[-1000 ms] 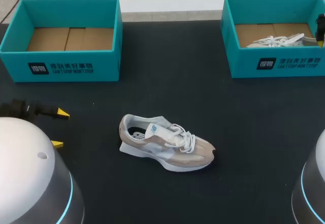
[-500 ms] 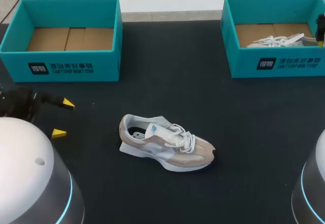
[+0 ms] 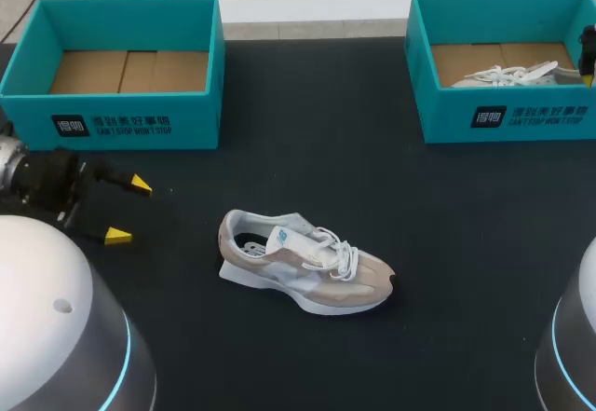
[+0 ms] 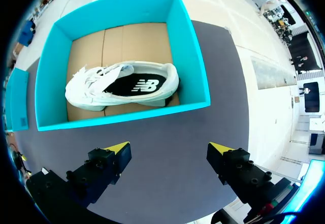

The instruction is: Take the shoe out of the shoebox, open the shoe tongue, remove and reinsert the insole, then place the shoe into the shoebox

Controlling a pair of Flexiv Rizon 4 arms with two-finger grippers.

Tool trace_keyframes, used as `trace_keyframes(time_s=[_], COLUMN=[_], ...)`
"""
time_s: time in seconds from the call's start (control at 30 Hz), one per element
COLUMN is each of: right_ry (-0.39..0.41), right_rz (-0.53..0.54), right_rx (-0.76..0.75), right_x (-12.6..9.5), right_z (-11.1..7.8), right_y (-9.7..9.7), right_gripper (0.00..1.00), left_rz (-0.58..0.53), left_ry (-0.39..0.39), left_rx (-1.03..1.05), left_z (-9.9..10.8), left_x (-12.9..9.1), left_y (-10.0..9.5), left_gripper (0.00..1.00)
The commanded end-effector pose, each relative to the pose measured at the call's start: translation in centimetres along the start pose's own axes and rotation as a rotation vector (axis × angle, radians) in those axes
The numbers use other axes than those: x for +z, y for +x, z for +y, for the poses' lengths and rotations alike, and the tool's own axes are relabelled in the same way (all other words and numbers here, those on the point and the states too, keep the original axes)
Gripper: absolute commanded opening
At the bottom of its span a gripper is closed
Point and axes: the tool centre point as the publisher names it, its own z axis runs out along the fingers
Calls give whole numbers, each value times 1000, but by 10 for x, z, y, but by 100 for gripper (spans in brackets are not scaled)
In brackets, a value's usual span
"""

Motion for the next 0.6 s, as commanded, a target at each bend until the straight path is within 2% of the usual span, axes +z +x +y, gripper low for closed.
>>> trace_keyframes(time_s=[0.03,0.13,0.53,0.6], right_ry=[-2,-2,-2,-2], right_rz=[1,1,1,1], right_rx=[1,1,1,1], right_x=[0,0,0,0], right_z=[-1,-1,-1,-1], right_y=[0,0,0,0], right_gripper=[100,100,100,100], left_rz=[18,8,8,16], left_ry=[8,1,1,-7], left_rx=[0,2,2,-14], left_z=[2,-5,-5,-10], left_x=[9,17,17,26], left_y=[-7,-5,-5,-2], left_gripper=[100,100,100,100])
